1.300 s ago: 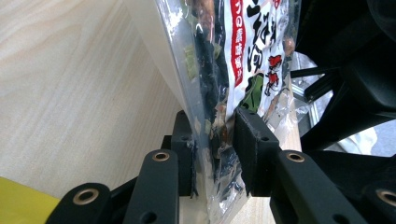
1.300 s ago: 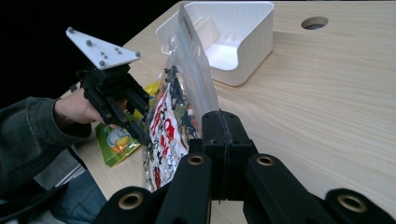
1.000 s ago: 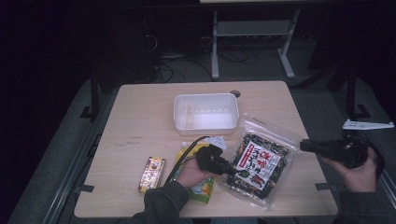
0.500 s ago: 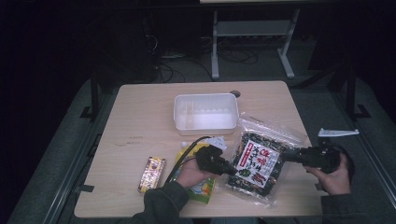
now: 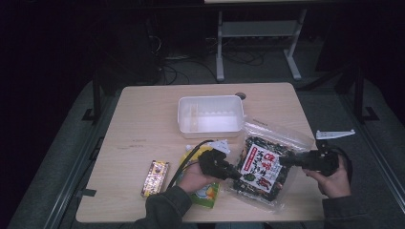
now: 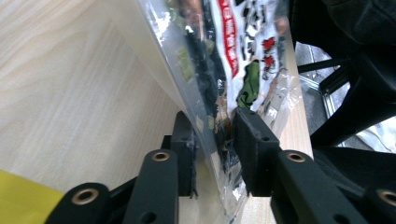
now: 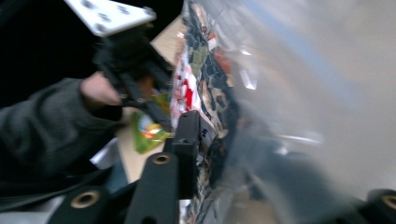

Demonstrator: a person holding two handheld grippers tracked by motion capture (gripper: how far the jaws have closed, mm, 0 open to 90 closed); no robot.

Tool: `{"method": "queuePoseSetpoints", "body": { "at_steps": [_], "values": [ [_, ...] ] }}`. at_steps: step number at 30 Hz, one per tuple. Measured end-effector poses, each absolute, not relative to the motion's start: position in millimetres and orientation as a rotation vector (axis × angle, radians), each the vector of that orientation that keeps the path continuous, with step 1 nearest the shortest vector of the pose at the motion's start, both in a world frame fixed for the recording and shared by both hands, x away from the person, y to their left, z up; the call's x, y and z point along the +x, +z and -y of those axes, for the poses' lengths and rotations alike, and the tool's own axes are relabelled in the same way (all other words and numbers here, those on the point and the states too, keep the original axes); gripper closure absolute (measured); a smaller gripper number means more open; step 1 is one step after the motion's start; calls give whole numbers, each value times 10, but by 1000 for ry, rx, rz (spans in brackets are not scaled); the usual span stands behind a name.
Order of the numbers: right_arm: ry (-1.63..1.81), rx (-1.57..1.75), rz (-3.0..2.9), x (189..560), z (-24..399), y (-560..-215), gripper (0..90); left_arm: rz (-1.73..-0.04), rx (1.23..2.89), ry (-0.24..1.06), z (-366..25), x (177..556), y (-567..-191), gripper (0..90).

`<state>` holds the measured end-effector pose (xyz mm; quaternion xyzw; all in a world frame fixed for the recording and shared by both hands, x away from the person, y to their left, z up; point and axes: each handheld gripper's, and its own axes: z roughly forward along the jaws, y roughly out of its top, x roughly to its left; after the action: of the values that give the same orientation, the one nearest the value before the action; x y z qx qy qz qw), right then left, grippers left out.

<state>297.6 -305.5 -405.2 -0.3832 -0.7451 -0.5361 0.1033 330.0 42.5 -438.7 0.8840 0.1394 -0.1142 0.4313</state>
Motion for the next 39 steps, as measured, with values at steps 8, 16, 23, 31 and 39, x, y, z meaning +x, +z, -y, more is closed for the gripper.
{"method": "queuePoseSetpoints", "body": {
  "at_steps": [8,16,23,31,39],
  "values": [
    [-1598,-1060,2193,2927,3002,-3874,750,-362,2210,-226,-512,3273,-4327,579],
    [-1621,-1067,2247,2904,2987,-3677,753,-403,2211,-169,-685,3214,-4247,462],
    [-1673,-1098,2279,2916,2994,-3517,755,-429,2214,-125,-901,3138,-4199,418],
    [-1705,-1100,2344,3005,2910,-3288,754,-466,2200,-90,-1129,3069,-4154,381],
    [-1718,-1101,2366,3155,2785,-3203,754,-493,2196,-61,-1320,2985,-4143,321]
  ]
}}
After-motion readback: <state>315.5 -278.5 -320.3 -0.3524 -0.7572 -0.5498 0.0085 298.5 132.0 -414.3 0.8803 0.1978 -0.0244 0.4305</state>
